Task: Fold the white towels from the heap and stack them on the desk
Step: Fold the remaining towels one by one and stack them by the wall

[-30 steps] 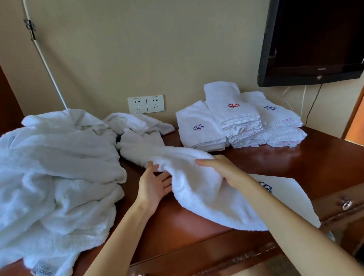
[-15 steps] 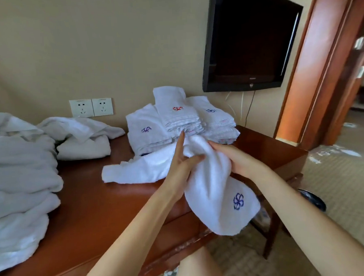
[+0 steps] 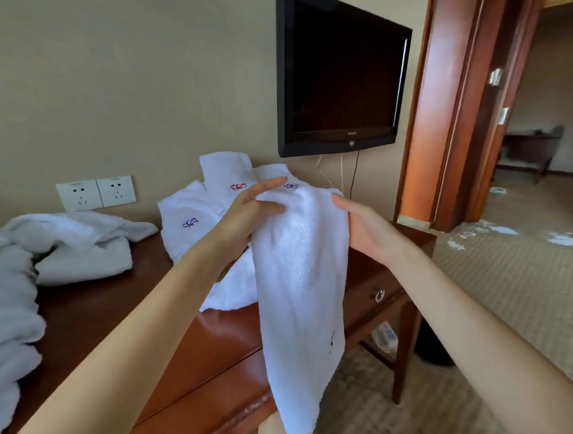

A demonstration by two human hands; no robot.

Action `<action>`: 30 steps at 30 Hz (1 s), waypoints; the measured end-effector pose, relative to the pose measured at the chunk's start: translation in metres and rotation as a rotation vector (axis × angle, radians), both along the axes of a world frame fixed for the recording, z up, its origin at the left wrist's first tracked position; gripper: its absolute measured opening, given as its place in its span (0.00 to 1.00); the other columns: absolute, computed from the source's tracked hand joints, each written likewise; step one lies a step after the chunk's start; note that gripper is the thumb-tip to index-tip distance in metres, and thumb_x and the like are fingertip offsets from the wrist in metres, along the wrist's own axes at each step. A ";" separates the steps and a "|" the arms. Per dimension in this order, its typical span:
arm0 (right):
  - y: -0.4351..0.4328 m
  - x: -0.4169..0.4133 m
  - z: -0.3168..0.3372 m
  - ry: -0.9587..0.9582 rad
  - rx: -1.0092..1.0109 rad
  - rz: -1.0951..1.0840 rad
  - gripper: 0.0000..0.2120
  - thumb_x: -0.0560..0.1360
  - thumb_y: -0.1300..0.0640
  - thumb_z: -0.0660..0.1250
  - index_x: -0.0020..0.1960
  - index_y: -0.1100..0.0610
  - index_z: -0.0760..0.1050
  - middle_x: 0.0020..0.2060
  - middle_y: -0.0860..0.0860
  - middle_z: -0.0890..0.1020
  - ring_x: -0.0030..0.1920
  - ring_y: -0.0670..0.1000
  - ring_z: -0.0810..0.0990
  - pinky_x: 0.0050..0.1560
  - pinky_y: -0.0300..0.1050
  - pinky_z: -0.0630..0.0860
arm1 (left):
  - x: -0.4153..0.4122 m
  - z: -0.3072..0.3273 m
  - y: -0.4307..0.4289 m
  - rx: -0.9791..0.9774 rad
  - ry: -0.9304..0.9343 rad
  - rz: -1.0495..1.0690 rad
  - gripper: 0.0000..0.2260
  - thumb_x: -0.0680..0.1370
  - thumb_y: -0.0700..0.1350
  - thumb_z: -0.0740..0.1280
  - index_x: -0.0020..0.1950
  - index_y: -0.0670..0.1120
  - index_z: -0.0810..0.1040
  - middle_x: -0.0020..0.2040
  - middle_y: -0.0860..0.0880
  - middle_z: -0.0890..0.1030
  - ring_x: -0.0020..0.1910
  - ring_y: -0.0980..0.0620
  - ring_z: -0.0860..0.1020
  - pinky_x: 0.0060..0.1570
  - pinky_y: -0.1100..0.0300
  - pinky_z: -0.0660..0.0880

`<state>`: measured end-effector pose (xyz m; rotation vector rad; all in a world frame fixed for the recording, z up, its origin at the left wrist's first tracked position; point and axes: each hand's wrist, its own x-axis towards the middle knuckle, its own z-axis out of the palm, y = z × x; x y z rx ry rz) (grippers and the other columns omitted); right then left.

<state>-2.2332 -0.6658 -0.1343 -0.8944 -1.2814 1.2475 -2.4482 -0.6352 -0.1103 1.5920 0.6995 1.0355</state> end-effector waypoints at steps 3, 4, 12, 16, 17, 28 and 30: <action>0.004 -0.011 -0.001 0.124 -0.011 -0.078 0.18 0.81 0.48 0.59 0.67 0.55 0.74 0.60 0.51 0.81 0.62 0.49 0.79 0.68 0.49 0.69 | -0.012 -0.004 0.002 -0.041 -0.110 0.051 0.19 0.77 0.39 0.66 0.65 0.56 0.76 0.58 0.52 0.82 0.56 0.54 0.80 0.50 0.62 0.77; 0.005 -0.015 -0.002 0.160 -0.020 -0.097 0.19 0.81 0.47 0.59 0.67 0.55 0.74 0.60 0.51 0.81 0.62 0.49 0.79 0.68 0.49 0.69 | -0.015 -0.007 0.003 -0.046 -0.146 0.068 0.20 0.77 0.40 0.66 0.66 0.57 0.75 0.59 0.52 0.81 0.58 0.54 0.80 0.51 0.61 0.77; 0.007 -0.029 0.002 0.219 -0.080 -0.045 0.21 0.78 0.48 0.64 0.69 0.56 0.73 0.61 0.54 0.80 0.62 0.52 0.79 0.64 0.47 0.73 | -0.033 -0.018 0.008 -0.032 -0.193 -0.075 0.35 0.72 0.46 0.71 0.73 0.67 0.61 0.73 0.52 0.68 0.66 0.52 0.74 0.63 0.53 0.72; 0.002 -0.030 0.007 0.172 -0.114 0.012 0.21 0.78 0.48 0.64 0.67 0.57 0.74 0.59 0.54 0.81 0.61 0.53 0.79 0.60 0.47 0.74 | -0.031 -0.019 0.003 -0.014 -0.163 -0.075 0.34 0.71 0.43 0.71 0.71 0.69 0.64 0.70 0.56 0.72 0.64 0.55 0.76 0.59 0.57 0.75; 0.000 -0.030 0.007 0.167 -0.113 0.024 0.21 0.77 0.48 0.64 0.67 0.56 0.74 0.59 0.54 0.81 0.62 0.53 0.79 0.59 0.47 0.74 | -0.030 -0.018 0.002 -0.002 -0.173 -0.074 0.34 0.73 0.41 0.70 0.71 0.67 0.64 0.67 0.57 0.75 0.62 0.56 0.77 0.57 0.59 0.76; -0.010 -0.041 0.020 0.206 0.022 0.022 0.14 0.76 0.51 0.62 0.44 0.50 0.86 0.48 0.51 0.85 0.51 0.49 0.84 0.56 0.46 0.75 | -0.020 -0.002 -0.002 0.033 -0.176 0.049 0.36 0.70 0.47 0.75 0.73 0.65 0.62 0.69 0.55 0.72 0.63 0.56 0.76 0.63 0.57 0.72; -0.012 -0.042 0.023 0.258 0.030 0.024 0.13 0.73 0.50 0.64 0.48 0.51 0.86 0.50 0.52 0.85 0.52 0.50 0.83 0.56 0.47 0.75 | -0.019 -0.001 -0.001 0.013 -0.209 0.035 0.36 0.72 0.43 0.73 0.74 0.64 0.61 0.67 0.55 0.75 0.62 0.55 0.77 0.63 0.57 0.73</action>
